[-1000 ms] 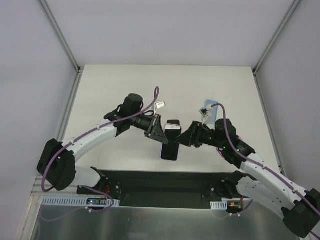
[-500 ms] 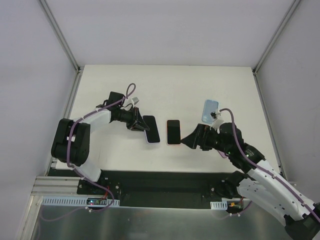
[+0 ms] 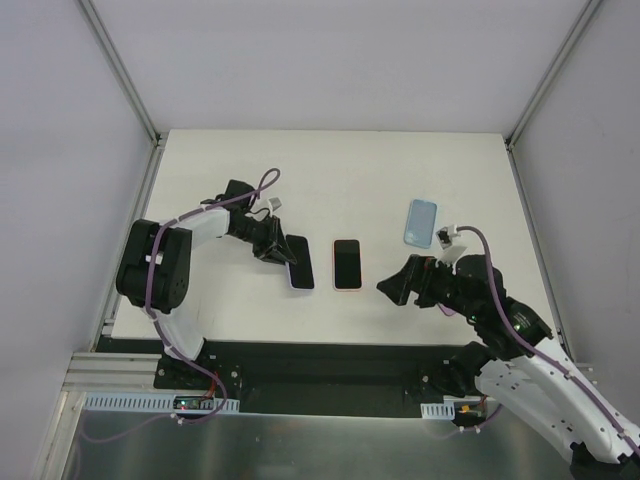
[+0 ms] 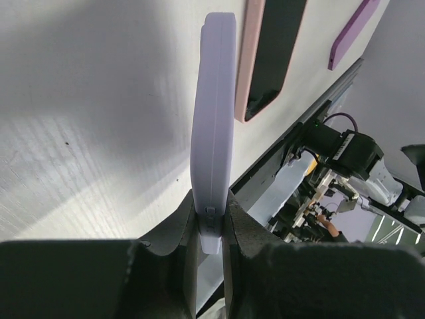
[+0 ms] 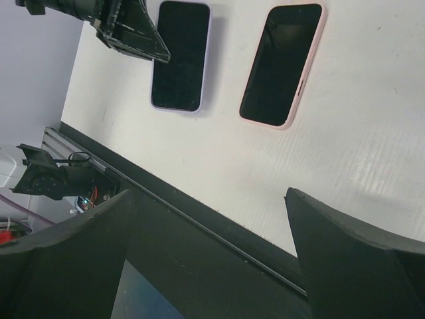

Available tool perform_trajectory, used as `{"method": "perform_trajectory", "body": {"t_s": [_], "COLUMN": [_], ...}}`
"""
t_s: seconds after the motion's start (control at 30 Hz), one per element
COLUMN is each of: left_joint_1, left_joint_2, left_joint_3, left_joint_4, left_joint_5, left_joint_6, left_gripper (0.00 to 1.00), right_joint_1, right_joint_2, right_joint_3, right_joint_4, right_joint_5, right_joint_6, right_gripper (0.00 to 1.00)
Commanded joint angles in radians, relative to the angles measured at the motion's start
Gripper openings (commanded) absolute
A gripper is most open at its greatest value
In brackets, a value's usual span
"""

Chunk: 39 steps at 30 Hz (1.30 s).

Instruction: Put the phone into the phone case

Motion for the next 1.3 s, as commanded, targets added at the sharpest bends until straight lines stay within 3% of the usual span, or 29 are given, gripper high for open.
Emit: {"method": "perform_trajectory", "body": {"t_s": [0.0,0.2,0.37,0.6,0.77,1.03,1.13,1.27], "left_joint_1": [0.001,-0.001,-0.001,-0.001,-0.001,-0.001,-0.001,-0.001], "left_joint_2": [0.045,0.085,0.160,0.232,0.220,0.179,0.133,0.059], "left_joint_3": [0.031,0.060,0.143,0.207,0.223,0.259,0.295,0.336], "left_joint_4": [-0.051,-0.060,-0.106,-0.180,-0.212,-0.267,-0.319,-0.375], "left_joint_5": [0.020,0.018,0.106,0.008,-0.038,-0.103,-0.191,-0.291], "left_joint_6": [0.048,0.061,0.087,0.128,0.142,0.145,0.156,0.159], "left_gripper": [0.00,0.00,0.01,0.06,0.28,0.48,0.59,0.66], "right_joint_1": [-0.002,-0.003,-0.003,-0.003,-0.002,-0.002,-0.002,-0.002], "right_joint_2": [-0.058,-0.081,-0.094,-0.100,-0.103,-0.088,-0.045,0.038], "right_joint_3": [0.033,0.045,0.045,0.045,0.059,0.082,0.106,0.146], "right_joint_4": [-0.054,-0.085,-0.086,-0.109,-0.131,-0.171,-0.203,-0.232], "right_joint_5": [0.049,0.043,0.046,0.059,0.077,0.146,0.190,0.284], "right_joint_6": [-0.035,-0.046,-0.043,-0.040,-0.041,-0.040,-0.028,-0.012], "right_gripper": [0.96,0.96,0.96,0.96,0.96,0.96,0.96,0.96]}}
